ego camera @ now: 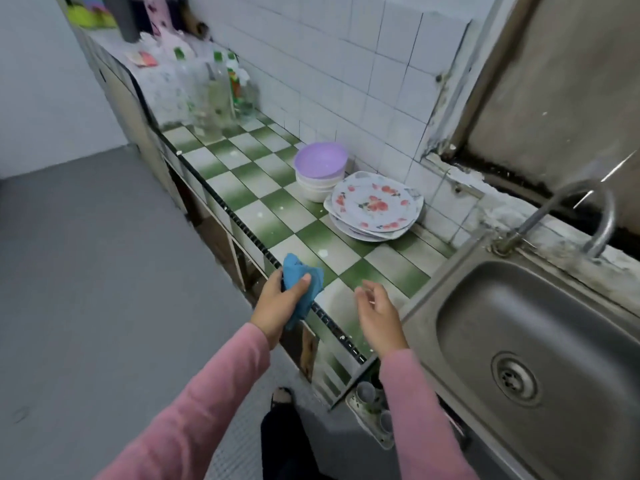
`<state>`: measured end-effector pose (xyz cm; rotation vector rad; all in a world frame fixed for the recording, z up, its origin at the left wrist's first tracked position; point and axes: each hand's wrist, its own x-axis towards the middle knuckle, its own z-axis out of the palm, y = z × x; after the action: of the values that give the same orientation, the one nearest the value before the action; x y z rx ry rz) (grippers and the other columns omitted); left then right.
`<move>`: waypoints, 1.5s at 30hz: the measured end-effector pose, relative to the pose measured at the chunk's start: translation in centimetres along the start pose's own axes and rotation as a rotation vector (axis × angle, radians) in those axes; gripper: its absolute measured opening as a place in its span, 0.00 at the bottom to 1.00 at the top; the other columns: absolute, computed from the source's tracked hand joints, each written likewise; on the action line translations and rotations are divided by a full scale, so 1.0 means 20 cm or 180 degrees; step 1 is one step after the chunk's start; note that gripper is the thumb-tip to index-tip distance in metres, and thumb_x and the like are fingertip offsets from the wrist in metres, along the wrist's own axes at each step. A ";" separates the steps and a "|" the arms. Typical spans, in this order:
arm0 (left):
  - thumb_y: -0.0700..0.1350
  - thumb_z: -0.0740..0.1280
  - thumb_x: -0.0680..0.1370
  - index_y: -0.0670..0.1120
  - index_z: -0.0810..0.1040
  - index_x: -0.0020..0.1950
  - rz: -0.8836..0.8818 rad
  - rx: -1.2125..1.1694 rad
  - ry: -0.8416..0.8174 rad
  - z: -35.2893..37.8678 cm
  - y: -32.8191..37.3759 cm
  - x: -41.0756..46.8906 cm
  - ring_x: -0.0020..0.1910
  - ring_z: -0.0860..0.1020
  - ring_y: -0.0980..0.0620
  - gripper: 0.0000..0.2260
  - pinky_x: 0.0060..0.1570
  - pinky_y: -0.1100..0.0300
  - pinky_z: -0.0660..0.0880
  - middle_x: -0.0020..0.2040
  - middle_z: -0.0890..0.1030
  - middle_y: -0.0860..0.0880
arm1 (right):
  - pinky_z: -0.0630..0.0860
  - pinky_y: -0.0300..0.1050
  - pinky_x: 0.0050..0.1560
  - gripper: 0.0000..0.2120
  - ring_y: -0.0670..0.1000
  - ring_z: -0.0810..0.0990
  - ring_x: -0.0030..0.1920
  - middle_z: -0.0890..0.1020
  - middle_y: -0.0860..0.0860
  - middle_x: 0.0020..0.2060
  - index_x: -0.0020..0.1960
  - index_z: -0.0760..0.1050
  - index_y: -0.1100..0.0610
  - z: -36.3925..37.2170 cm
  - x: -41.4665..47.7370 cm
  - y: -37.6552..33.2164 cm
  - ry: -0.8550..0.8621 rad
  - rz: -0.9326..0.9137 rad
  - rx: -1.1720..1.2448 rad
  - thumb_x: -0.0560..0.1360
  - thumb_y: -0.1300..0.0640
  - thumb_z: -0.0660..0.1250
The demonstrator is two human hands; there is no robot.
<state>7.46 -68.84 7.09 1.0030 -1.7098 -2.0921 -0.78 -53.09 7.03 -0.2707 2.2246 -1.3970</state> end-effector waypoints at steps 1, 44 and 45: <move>0.46 0.69 0.78 0.48 0.73 0.63 0.0020 -0.0002 0.0022 -0.02 0.04 0.09 0.57 0.79 0.42 0.14 0.58 0.44 0.78 0.58 0.80 0.43 | 0.69 0.47 0.66 0.15 0.49 0.75 0.62 0.76 0.47 0.61 0.67 0.71 0.49 0.02 0.09 -0.03 0.0019 0.0024 0.0037 0.83 0.47 0.58; 0.46 0.68 0.79 0.47 0.69 0.67 -0.0488 0.0651 -0.1489 -0.34 1.04 2.71 0.58 0.78 0.43 0.18 0.55 0.46 0.79 0.61 0.78 0.45 | 0.75 0.49 0.48 0.17 0.60 0.78 0.51 0.78 0.60 0.56 0.70 0.68 0.59 0.55 2.45 -0.78 0.1395 0.1973 -0.0810 0.83 0.56 0.56; 0.46 0.68 0.79 0.48 0.69 0.67 -0.0491 0.0696 -0.1551 -0.34 1.05 2.73 0.58 0.78 0.43 0.17 0.56 0.46 0.79 0.61 0.77 0.46 | 0.77 0.50 0.45 0.15 0.59 0.78 0.49 0.78 0.59 0.54 0.67 0.69 0.58 0.56 2.45 -0.77 0.1431 0.2039 -0.0765 0.82 0.58 0.56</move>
<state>-32.50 -112.12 7.41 0.7355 -2.1912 -2.4390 -38.47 -89.30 1.82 0.6890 2.5021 -0.8942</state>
